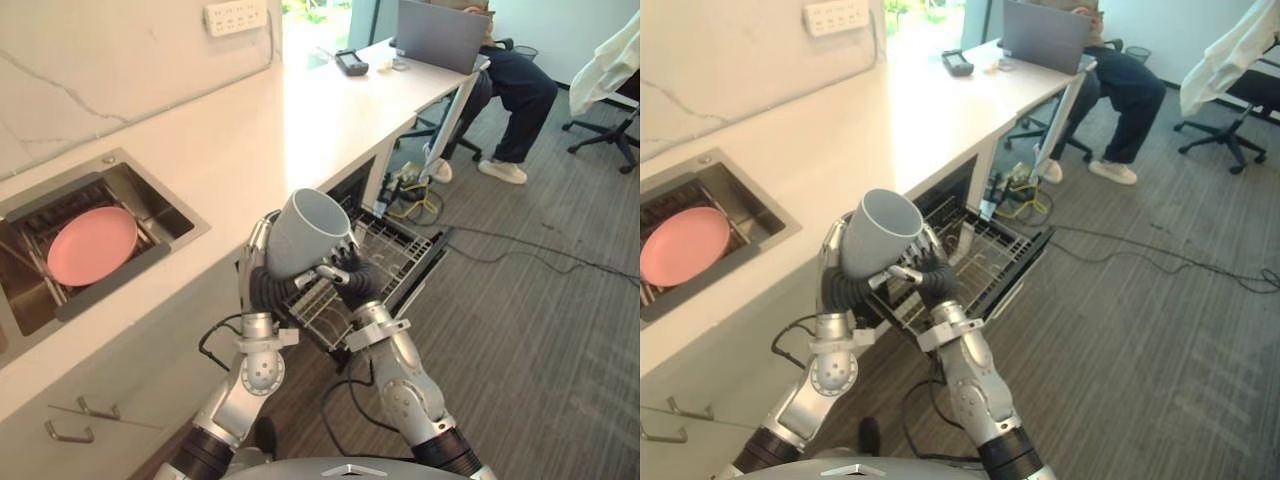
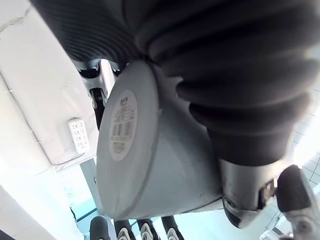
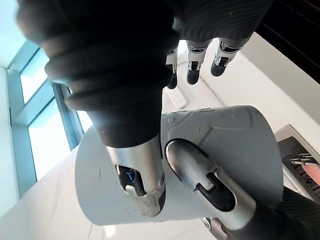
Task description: Walk over to the sink, pick up the cup, carry it to the dishwasher, place the cup inside the dishwasher, then close the dishwasher door
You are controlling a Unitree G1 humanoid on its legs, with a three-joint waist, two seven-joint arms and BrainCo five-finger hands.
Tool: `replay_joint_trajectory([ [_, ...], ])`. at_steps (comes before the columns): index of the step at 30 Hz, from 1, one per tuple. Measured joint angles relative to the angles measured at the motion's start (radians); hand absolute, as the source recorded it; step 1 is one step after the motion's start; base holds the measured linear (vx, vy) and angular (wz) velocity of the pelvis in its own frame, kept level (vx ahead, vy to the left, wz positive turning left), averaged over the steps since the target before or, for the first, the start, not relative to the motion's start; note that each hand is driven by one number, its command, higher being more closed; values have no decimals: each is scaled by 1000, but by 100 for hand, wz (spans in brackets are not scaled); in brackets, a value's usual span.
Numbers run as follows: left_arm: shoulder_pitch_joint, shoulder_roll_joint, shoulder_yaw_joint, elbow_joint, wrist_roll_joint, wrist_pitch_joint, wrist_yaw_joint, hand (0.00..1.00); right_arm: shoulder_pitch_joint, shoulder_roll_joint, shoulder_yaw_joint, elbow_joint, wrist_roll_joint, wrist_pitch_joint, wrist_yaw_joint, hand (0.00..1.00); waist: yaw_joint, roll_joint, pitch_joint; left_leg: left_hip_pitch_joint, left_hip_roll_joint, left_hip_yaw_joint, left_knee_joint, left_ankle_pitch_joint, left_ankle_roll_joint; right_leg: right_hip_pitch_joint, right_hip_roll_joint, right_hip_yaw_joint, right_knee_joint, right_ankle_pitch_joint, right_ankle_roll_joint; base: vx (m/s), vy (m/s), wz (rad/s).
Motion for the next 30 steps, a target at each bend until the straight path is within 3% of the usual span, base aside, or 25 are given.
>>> replay_joint_trajectory([
  [10,0,14,-46,29,0,26,-24,100,-22,0,52,0,-2,7,-54,0,0,0,-1,0,1,-4,-1,3,-3,1,1,-2,3,5,-2,-2,1,0],
  [11,0,15,-51,29,0,26,-30,100,-26,1,54,0,-3,7,-66,100,1,0,-1,0,1,-5,-1,2,-4,1,1,-3,4,5,-3,-12,11,3],
  [30,4,36,-59,66,-25,28,-19,100,-26,-1,71,1,-82,25,-152,100,0,1,-22,-12,8,-16,0,11,-8,-6,10,-7,4,10,-8,0,1,0],
])
